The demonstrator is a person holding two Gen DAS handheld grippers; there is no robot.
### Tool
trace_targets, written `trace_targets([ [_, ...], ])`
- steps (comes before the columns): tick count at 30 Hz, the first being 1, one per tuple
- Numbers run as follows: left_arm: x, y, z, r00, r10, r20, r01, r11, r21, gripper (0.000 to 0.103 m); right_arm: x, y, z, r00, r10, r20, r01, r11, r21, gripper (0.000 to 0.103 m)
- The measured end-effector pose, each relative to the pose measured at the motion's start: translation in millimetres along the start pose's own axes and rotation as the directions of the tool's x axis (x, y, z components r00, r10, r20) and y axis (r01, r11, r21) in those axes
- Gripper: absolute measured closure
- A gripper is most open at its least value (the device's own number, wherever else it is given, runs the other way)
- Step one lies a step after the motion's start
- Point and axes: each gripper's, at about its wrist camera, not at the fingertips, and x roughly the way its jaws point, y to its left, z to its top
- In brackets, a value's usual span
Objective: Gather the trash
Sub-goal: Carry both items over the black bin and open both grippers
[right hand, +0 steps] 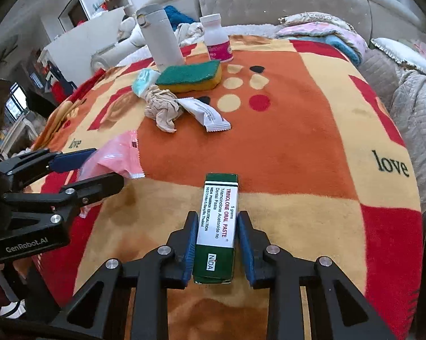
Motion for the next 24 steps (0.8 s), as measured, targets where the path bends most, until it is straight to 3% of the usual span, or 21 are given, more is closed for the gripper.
trace_targets([
  [13,1,-90,27,0.994,-0.098,0.043,0.094,0.992,0.082,0.048,-79,-70,-19,0.989,-0.102,0.11,0.087,0.988,0.129,0.079],
  [24,10,-177,48,0.986,-0.163,0.039,0.153,0.969,0.196,0.048,-118,-142,-49,0.973,-0.188,0.132,0.146,0.95,0.277,0.079],
])
